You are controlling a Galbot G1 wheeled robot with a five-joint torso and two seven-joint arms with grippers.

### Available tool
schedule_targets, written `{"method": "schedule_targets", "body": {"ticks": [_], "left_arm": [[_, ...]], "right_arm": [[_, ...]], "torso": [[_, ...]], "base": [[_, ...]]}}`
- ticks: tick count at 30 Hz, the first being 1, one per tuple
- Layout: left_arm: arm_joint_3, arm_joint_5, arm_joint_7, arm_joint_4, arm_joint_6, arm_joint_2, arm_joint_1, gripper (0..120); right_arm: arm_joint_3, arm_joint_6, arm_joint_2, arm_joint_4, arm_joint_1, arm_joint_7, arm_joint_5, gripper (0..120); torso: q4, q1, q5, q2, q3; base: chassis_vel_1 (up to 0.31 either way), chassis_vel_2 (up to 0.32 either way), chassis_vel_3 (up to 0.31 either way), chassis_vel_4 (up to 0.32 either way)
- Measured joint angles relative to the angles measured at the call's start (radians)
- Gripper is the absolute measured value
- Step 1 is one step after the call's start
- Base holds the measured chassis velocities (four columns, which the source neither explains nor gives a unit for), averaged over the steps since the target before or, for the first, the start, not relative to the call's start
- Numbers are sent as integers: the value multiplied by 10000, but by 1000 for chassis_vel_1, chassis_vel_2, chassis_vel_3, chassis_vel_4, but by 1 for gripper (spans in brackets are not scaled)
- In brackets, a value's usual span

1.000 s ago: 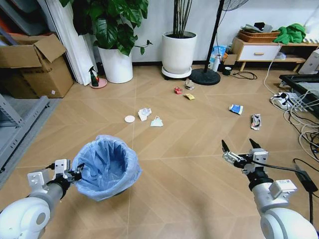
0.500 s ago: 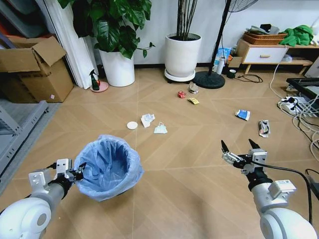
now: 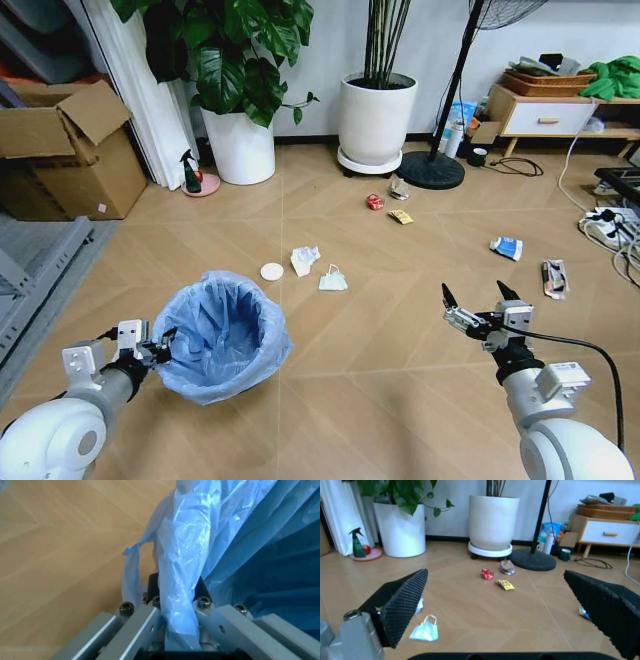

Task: Pick up the trash bin and place the garbage on the floor into it.

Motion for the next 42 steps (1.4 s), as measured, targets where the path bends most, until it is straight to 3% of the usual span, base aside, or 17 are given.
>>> {"method": "schedule_targets", "body": {"ticks": [42], "left_arm": [[23, 421, 490, 230, 0, -160, 11, 0]], "right_arm": [[-73, -32, 35, -505, 144, 29, -60, 100]], "torso": [[3, 2, 6, 0, 2]], "base": [[-85, 271, 82, -273]]}}
